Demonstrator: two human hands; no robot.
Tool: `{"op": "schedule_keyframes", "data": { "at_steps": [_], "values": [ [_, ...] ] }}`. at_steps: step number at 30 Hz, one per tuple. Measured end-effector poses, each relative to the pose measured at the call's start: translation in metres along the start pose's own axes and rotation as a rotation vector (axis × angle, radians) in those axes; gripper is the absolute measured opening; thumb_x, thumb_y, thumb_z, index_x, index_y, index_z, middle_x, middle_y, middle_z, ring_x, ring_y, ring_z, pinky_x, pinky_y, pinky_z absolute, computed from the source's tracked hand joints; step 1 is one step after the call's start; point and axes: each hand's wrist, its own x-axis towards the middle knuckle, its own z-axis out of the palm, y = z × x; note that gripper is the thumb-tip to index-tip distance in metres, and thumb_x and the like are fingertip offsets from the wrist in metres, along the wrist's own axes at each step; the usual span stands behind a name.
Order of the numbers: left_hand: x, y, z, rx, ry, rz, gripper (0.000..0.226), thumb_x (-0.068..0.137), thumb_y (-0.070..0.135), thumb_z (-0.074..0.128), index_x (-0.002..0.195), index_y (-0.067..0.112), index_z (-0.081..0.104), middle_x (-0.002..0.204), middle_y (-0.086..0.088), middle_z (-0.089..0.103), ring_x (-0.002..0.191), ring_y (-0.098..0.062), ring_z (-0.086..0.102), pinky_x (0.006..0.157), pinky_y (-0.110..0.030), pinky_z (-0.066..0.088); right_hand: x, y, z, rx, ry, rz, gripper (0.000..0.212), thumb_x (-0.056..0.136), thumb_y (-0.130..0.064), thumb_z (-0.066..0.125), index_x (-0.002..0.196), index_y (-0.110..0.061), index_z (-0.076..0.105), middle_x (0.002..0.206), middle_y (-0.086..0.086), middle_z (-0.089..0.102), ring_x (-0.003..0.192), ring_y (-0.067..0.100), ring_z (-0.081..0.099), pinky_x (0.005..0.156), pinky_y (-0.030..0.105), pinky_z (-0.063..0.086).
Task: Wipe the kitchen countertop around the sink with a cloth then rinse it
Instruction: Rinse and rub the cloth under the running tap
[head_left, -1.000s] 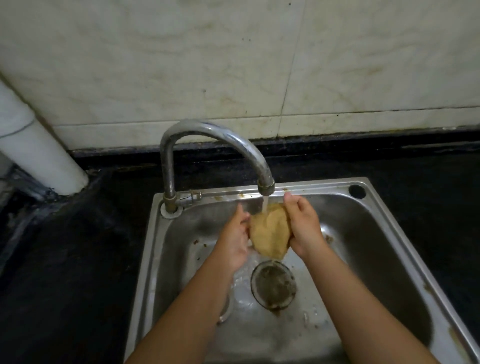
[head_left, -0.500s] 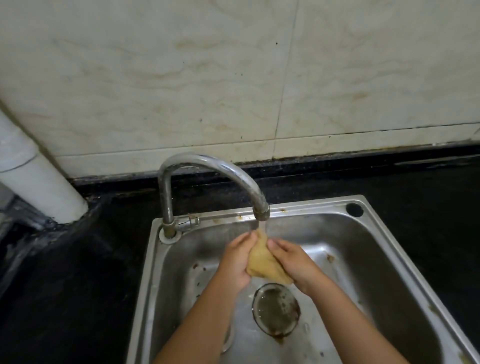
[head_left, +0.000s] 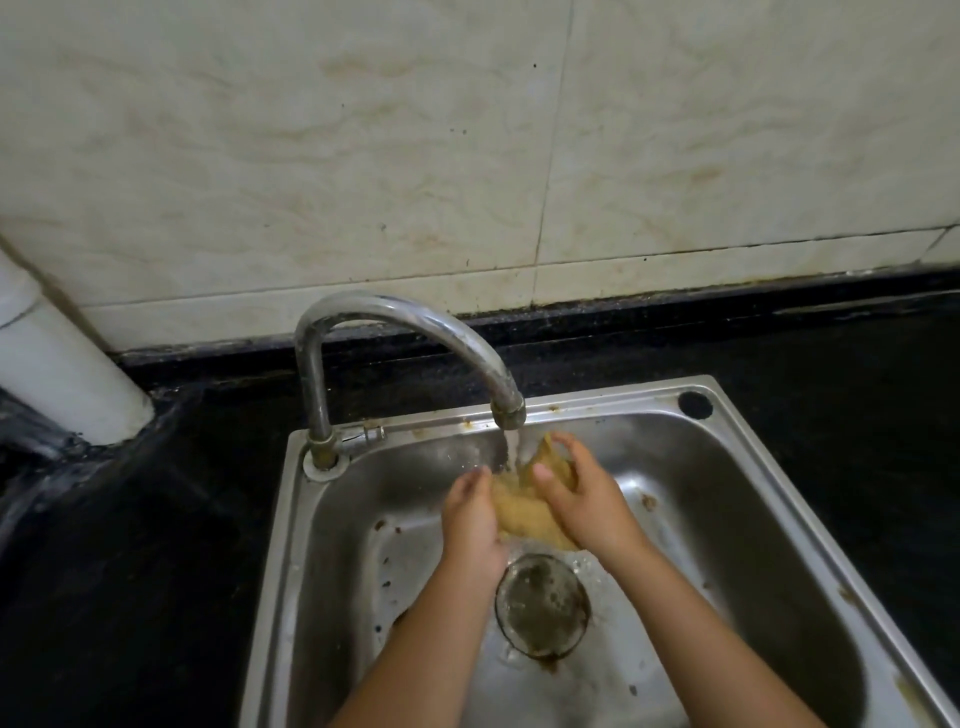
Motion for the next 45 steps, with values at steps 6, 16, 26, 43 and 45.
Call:
{"op": "schedule_keyframes", "data": {
  "at_steps": [6,16,26,43,45],
  "values": [
    [-0.002,0.007,0.011,0.381,0.062,0.339,0.006,0.095,0.013,0.045,0.093,0.018,0.049,0.089,-0.004,0.055,0.072,-0.014,0.051,0.065,-0.026,0.042,-0.012,0.002,-0.007,-0.443,-0.138,-0.129,0.049,0.097,-0.040,0.038,0.051,-0.022,0.038,0.053,-0.006,0.040,0.052,0.003,0.037,0.051,0.014,0.030],
    [0.003,0.014,0.031,0.268,-0.002,0.183,0.007,0.095,0.014,0.044,0.091,0.012,0.048,0.073,-0.004,0.047,0.064,-0.015,0.047,0.053,-0.022,0.039,-0.012,-0.006,0.028,-0.256,0.455,-0.545,0.048,0.087,-0.031,0.031,0.054,-0.011,0.058,0.044,-0.002,0.050,0.056,0.004,0.048,0.051,0.000,0.029],
    [0.001,0.016,0.013,0.268,0.046,0.206,0.022,0.098,0.006,0.032,0.084,0.015,0.045,0.077,-0.011,0.051,0.064,-0.013,0.054,0.058,-0.023,0.046,0.004,-0.007,0.034,-0.503,0.238,-0.416,0.059,0.093,-0.036,0.020,0.071,-0.005,0.066,0.062,0.007,0.062,0.056,0.020,0.057,0.053,0.017,0.025],
    [-0.007,0.045,-0.035,1.070,0.167,0.665,0.033,0.089,0.023,0.057,0.118,0.009,0.048,0.113,-0.010,0.051,0.105,-0.027,0.051,0.087,-0.033,0.045,-0.001,-0.017,0.022,0.129,0.110,-0.147,0.041,0.093,-0.022,0.050,0.053,-0.020,0.042,0.052,-0.006,0.041,0.045,-0.002,0.044,0.047,0.012,0.033],
    [-0.004,0.055,-0.046,1.130,0.332,0.761,0.045,0.087,0.017,0.061,0.127,0.005,0.046,0.125,-0.016,0.044,0.115,-0.029,0.045,0.095,-0.036,0.039,-0.004,-0.021,0.023,0.169,0.045,-0.174,0.034,0.089,-0.019,0.057,0.058,-0.021,0.046,0.055,-0.008,0.045,0.048,-0.006,0.047,0.048,0.008,0.036]
  ]
}}
